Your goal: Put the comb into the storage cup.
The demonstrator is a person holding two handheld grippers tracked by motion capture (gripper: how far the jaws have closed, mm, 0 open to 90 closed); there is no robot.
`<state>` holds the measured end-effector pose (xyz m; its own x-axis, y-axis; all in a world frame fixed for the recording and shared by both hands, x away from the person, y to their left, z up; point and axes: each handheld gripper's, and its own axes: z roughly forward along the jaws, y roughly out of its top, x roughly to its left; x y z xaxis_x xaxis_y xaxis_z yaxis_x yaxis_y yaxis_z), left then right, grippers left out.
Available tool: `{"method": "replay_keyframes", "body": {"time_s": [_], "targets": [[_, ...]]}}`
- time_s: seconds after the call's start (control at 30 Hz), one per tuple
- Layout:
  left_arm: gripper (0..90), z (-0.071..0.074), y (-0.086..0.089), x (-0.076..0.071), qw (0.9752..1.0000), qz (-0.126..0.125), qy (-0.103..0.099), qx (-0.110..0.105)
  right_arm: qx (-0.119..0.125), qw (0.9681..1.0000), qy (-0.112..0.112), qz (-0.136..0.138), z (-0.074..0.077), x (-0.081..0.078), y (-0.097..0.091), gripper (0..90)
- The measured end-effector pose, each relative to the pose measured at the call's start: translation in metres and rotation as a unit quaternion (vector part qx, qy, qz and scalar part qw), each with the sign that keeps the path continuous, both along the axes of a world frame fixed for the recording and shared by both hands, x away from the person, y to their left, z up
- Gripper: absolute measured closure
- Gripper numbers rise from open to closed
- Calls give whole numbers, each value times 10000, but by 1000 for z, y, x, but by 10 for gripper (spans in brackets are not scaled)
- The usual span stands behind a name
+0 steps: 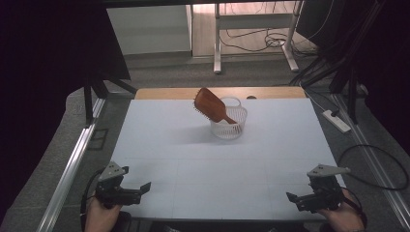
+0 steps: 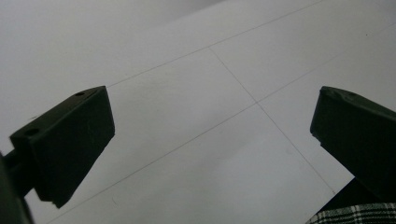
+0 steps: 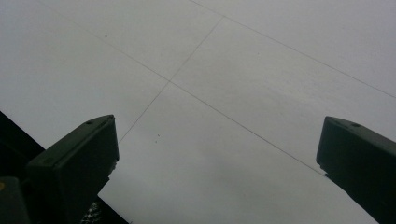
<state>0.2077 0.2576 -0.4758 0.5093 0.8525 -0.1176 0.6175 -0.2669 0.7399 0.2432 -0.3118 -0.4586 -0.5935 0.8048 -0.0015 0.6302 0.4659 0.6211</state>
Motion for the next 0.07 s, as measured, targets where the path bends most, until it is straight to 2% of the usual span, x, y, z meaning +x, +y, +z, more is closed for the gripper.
{"method": "replay_keyframes", "body": {"time_s": [0.07], "targets": [[0, 0, 0, 1, 10000, 23, 8, -41, -7, 10000, -4, 4, 0, 0, 0, 0]]}}
